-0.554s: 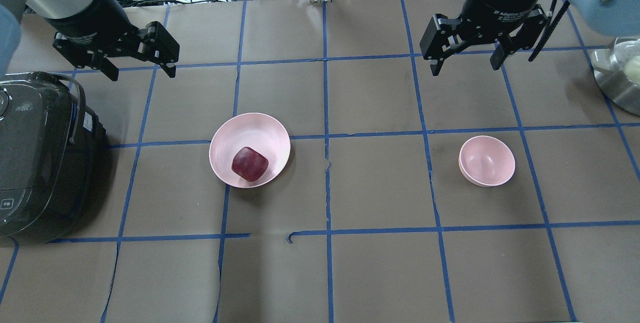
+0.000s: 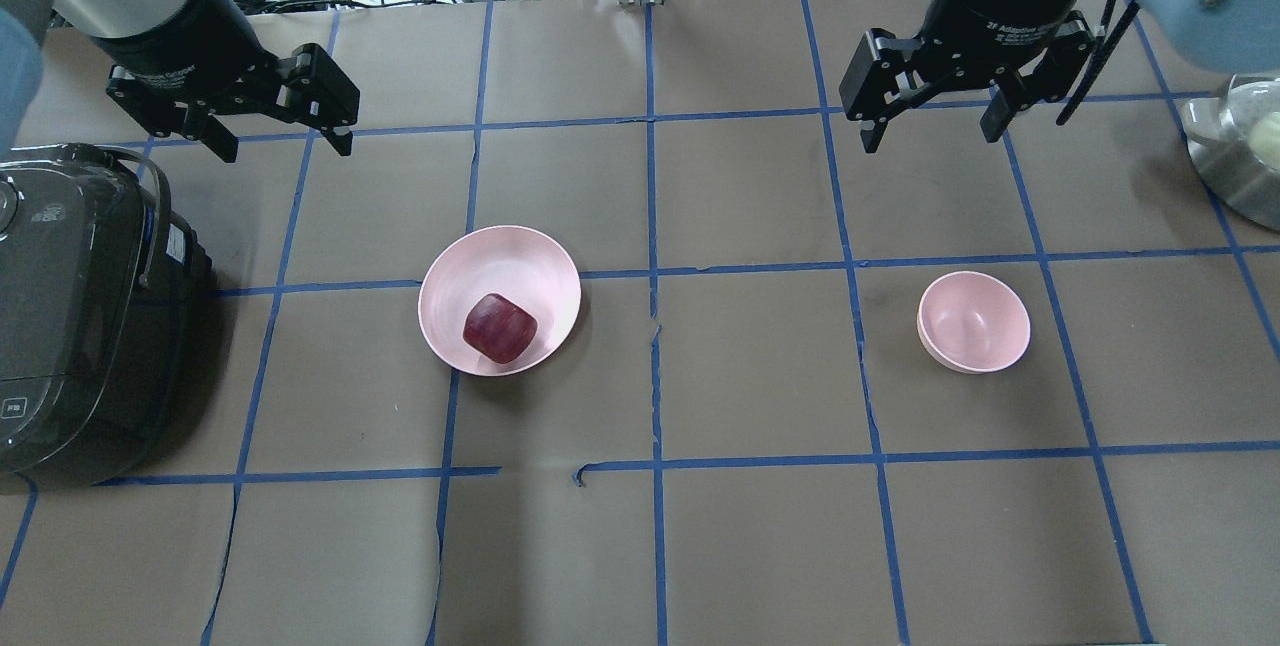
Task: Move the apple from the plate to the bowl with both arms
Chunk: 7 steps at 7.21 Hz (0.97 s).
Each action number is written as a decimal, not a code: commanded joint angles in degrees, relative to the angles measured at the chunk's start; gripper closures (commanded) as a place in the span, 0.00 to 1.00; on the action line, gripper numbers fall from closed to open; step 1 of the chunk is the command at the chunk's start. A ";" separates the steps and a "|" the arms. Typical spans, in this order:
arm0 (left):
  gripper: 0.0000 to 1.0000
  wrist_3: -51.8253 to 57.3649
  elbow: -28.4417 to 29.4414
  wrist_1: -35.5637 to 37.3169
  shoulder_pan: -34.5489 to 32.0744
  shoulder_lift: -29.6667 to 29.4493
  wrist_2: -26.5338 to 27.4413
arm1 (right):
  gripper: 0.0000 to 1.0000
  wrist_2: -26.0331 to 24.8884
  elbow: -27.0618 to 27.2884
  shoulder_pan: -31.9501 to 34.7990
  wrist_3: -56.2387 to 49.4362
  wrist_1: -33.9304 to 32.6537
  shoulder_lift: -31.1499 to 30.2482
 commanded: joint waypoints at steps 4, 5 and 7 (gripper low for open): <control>0.00 -0.88 -0.18 0.00 0.00 0.03 0.06 | 0.00 0.00 0.00 0.06 -0.59 -0.36 0.00; 0.00 -1.84 -0.26 0.09 -0.09 -0.23 -0.11 | 0.00 0.00 0.00 0.24 0.10 -0.62 -0.09; 0.00 -2.90 -0.35 0.17 -0.70 -0.32 -0.03 | 0.00 0.08 0.00 0.15 -0.07 -0.10 0.00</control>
